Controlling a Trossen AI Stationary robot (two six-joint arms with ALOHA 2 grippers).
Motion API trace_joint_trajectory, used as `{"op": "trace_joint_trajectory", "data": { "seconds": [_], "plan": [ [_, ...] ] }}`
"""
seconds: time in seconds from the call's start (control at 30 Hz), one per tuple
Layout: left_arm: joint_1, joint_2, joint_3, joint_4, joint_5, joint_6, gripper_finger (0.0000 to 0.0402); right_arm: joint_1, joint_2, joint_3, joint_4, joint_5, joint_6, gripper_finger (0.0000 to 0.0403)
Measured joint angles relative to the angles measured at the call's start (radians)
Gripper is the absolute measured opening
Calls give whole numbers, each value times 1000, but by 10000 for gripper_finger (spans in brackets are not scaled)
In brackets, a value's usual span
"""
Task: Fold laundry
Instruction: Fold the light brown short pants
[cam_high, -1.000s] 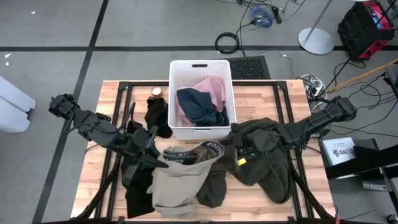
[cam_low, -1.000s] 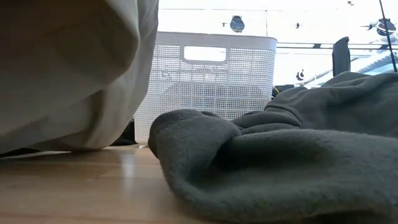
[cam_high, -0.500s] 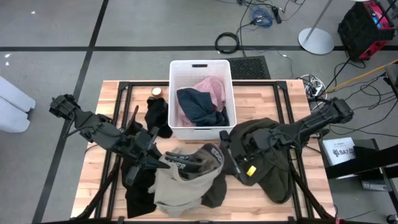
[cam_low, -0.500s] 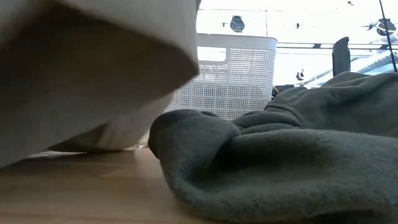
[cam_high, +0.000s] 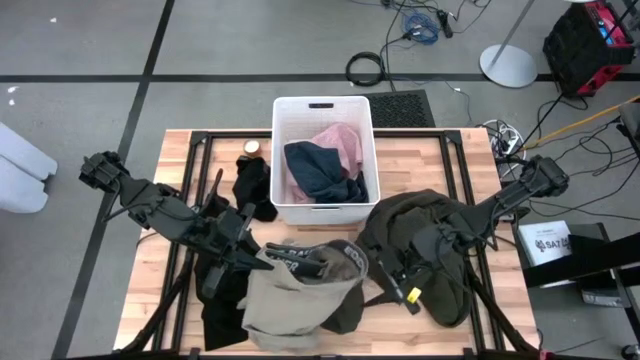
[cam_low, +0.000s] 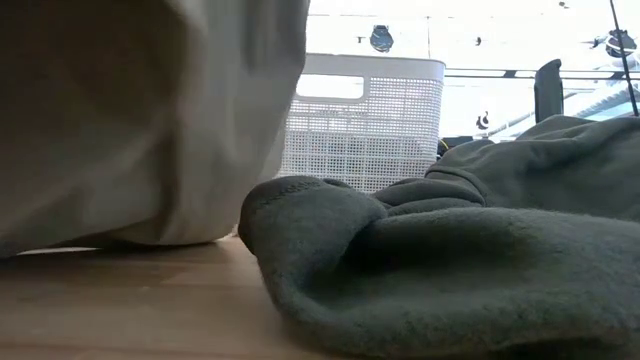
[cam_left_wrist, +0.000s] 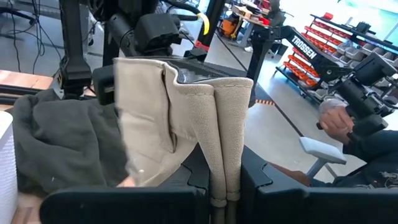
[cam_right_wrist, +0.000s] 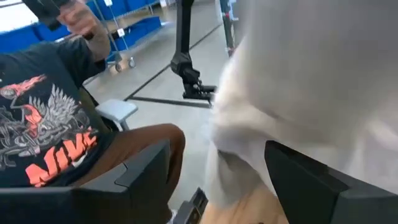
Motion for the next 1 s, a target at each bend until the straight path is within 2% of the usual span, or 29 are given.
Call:
{"op": "trace_joint_trajectory", "data": {
  "seconds": [0.1, 0.23, 0.43, 0.53, 0.7, 0.83, 1.0],
  "plan": [
    [0, 0, 0, 0, -7, 0, 31, 3, -1, 0, 32, 12, -12, 251],
    [1, 0, 0, 1, -9, 0, 31, 3, -1, 0, 44, 91, -23, 251],
    [1, 0, 0, 0, -8, -1, 31, 3, -2, 0, -149, 127, 94, 251],
    [1, 0, 0, -2, -9, -1, 31, 3, -2, 0, -180, 168, 119, 251],
    [1, 0, 0, -14, -18, -1, 31, 3, -3, 4, -98, 174, 55, 251],
    [1, 0, 0, -14, -18, -6, 31, 3, -4, 35, -105, 269, -6, 251],
    [1, 0, 0, -14, -18, -5, 31, 2, -4, 74, -103, 295, -55, 251]
  ]
}}
